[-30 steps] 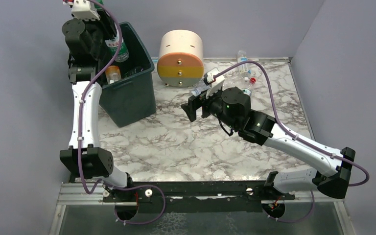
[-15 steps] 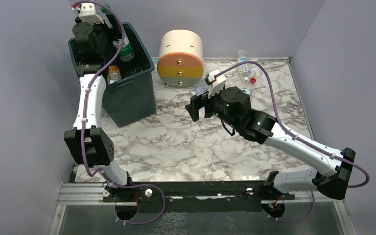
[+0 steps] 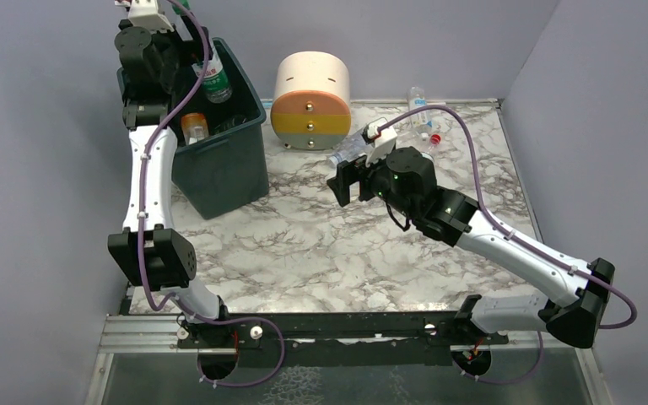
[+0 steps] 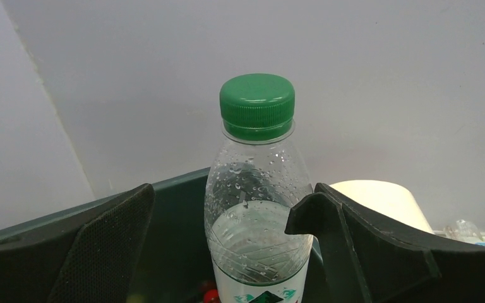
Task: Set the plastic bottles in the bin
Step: Place the plastic bottle in the trash bin.
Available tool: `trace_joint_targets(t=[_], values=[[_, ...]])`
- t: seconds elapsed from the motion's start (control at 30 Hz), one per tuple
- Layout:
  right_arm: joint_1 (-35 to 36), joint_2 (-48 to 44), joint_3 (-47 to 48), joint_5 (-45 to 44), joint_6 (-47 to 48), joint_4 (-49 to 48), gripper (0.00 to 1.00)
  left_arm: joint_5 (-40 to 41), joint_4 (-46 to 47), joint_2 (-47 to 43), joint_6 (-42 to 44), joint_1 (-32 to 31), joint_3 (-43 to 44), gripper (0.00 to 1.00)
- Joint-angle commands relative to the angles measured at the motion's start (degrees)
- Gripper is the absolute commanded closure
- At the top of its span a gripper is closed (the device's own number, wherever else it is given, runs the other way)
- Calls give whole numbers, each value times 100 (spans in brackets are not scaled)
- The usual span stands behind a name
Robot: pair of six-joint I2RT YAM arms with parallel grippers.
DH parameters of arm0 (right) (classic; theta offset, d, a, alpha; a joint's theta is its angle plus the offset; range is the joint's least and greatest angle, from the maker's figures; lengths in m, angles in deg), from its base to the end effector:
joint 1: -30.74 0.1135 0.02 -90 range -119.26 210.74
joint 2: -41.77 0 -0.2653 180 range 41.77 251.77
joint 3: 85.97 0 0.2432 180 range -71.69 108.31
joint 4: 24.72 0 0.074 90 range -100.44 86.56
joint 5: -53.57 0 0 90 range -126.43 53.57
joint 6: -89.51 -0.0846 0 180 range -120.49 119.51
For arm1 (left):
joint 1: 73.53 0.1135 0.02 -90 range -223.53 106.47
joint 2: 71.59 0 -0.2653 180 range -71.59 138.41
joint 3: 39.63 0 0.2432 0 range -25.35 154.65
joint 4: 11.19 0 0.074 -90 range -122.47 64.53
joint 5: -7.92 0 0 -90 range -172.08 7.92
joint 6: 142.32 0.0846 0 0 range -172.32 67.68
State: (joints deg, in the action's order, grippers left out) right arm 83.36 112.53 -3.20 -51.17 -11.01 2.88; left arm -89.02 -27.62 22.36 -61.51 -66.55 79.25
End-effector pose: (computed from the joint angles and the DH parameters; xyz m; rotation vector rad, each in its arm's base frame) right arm 0.2117 0.2416 0.3727 -0.4972 1.7999 0.5338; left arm 0.4132 0.0403 0.5040 -0.1009 1.4210 -0.1180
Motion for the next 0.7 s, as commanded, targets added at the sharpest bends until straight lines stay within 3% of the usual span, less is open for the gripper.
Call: trace_joint_targets(t=[0.0, 0.23, 0.37, 0.47, 0.57, 0.67], values=[[-67, -179, -79, 199, -132, 63, 0, -423, -749, -95, 97, 48, 533, 1], [-111, -175, -58, 279, -180, 111, 0, -1451, -1730, 34, -574, 462, 712, 1], [-116, -172, -36, 312, -193, 144, 0, -1718, -2380, 310, -894, 846, 1269, 1], [-120, -162, -29, 345, -201, 145, 0, -2080, -2142, 288, -1296, 1191, 1198, 1], [-127, -113, 17, 386, -209, 146, 1, -2555, -1265, -14, -1594, 1312, 756, 1], [-140, -36, 120, 422, -228, 176, 0, -3077, -1292, 59, -1794, 1370, 1014, 1]])
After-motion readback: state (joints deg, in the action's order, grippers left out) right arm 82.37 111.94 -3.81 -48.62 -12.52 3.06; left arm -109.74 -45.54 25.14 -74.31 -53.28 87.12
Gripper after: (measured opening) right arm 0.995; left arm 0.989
